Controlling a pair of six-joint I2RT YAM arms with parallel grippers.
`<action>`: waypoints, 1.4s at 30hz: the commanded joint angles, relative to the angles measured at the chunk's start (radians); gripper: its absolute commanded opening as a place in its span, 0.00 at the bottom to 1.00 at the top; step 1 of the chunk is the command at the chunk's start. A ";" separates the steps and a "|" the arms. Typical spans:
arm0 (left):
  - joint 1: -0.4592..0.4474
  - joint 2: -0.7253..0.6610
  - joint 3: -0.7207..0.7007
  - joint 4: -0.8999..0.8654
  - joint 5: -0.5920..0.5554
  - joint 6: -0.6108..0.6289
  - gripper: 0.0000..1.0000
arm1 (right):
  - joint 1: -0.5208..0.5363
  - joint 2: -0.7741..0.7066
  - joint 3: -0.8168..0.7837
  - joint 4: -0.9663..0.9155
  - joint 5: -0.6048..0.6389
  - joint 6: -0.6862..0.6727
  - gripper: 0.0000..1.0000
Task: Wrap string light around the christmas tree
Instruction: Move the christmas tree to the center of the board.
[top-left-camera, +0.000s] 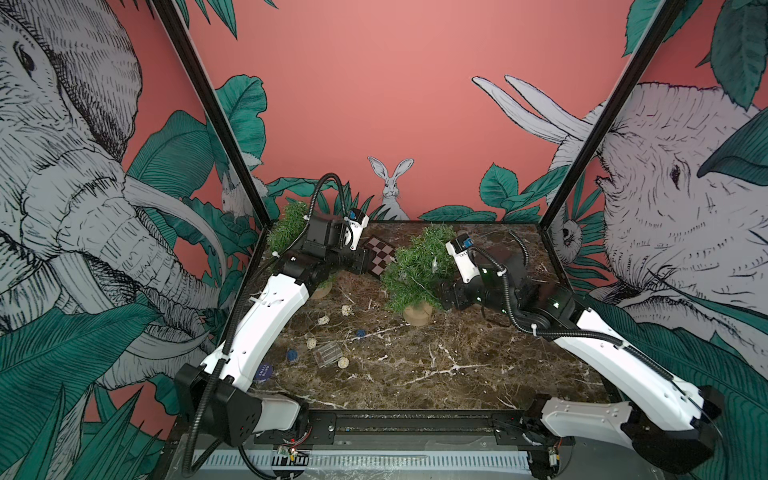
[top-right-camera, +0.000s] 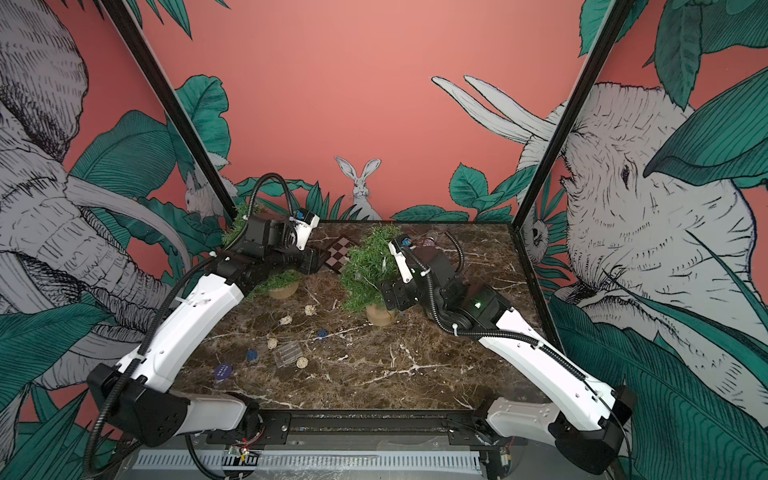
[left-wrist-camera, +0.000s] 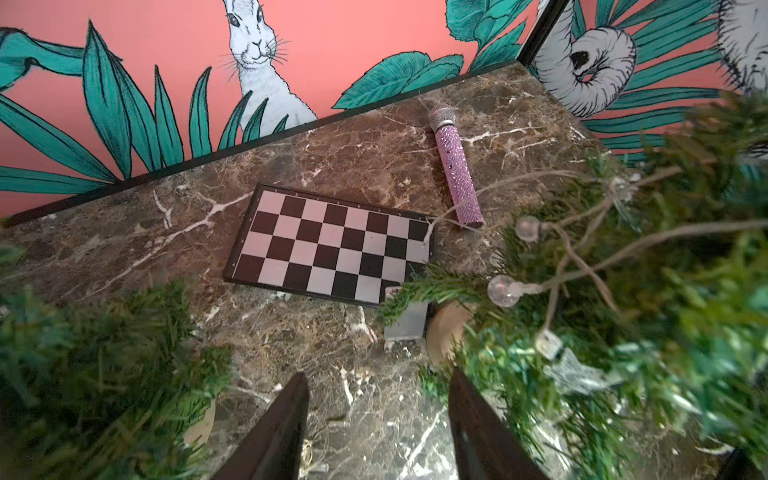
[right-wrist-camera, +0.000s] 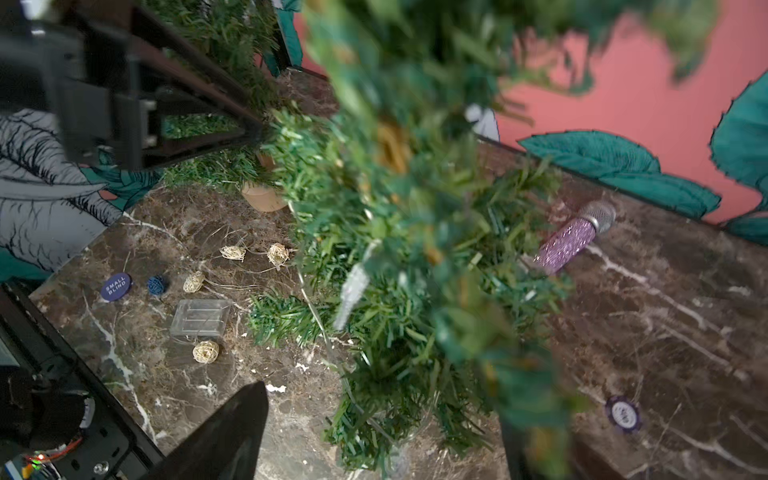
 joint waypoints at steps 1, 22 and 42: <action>-0.054 -0.041 -0.118 0.025 -0.049 -0.087 0.57 | 0.005 0.003 -0.065 0.052 0.032 0.065 0.77; -0.153 0.082 -0.487 0.423 -0.116 -0.340 0.55 | -0.020 0.009 -0.255 0.180 0.057 0.229 0.70; -0.215 0.321 -0.519 0.744 -0.025 -0.532 0.55 | -0.138 -0.009 -0.332 0.292 -0.079 0.329 0.63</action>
